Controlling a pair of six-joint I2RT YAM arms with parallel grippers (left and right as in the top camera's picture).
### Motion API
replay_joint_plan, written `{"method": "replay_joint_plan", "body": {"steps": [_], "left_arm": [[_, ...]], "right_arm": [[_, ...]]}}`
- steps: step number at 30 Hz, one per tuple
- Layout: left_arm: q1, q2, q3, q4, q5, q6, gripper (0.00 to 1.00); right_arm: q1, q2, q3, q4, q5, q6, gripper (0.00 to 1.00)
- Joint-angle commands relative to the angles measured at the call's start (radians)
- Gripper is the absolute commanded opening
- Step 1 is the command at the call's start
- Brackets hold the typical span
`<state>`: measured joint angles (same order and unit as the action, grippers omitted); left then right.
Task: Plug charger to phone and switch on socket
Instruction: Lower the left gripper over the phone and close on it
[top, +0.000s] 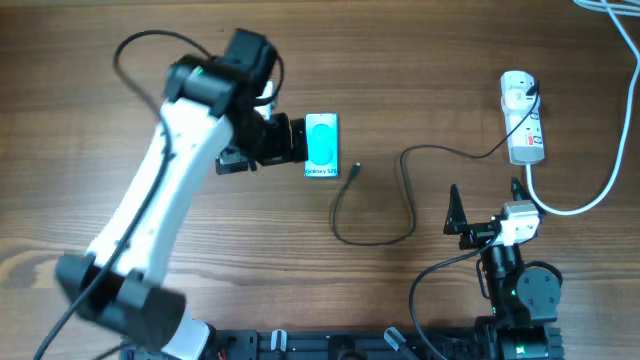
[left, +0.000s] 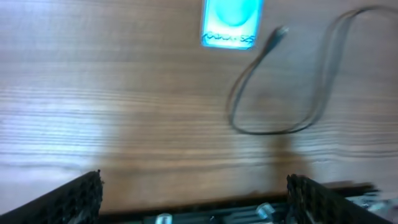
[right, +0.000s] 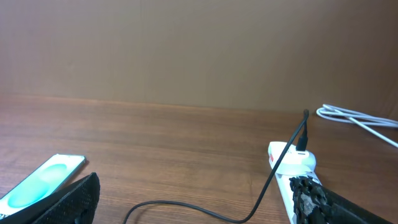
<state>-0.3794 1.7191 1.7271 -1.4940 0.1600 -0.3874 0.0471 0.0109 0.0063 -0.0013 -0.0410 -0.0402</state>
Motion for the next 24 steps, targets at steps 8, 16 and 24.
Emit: {"method": "replay_joint_plan", "body": {"steps": [8, 16, 24], "left_arm": [[-0.051, 0.258, 0.289, 0.088, -0.099, -0.047, 1.00], [-0.070, 0.388, 0.282, 0.220, -0.098, -0.146, 1.00], [-0.133, 0.605, 0.282, 0.249, -0.140, -0.145, 1.00]], "right_arm": [[0.004, -0.007, -0.001, 0.002, -0.004, -0.012, 1.00], [0.004, -0.007, -0.001, 0.002, -0.004, -0.012, 1.00], [0.004, -0.007, -0.001, 0.002, -0.004, -0.012, 1.00]]}}
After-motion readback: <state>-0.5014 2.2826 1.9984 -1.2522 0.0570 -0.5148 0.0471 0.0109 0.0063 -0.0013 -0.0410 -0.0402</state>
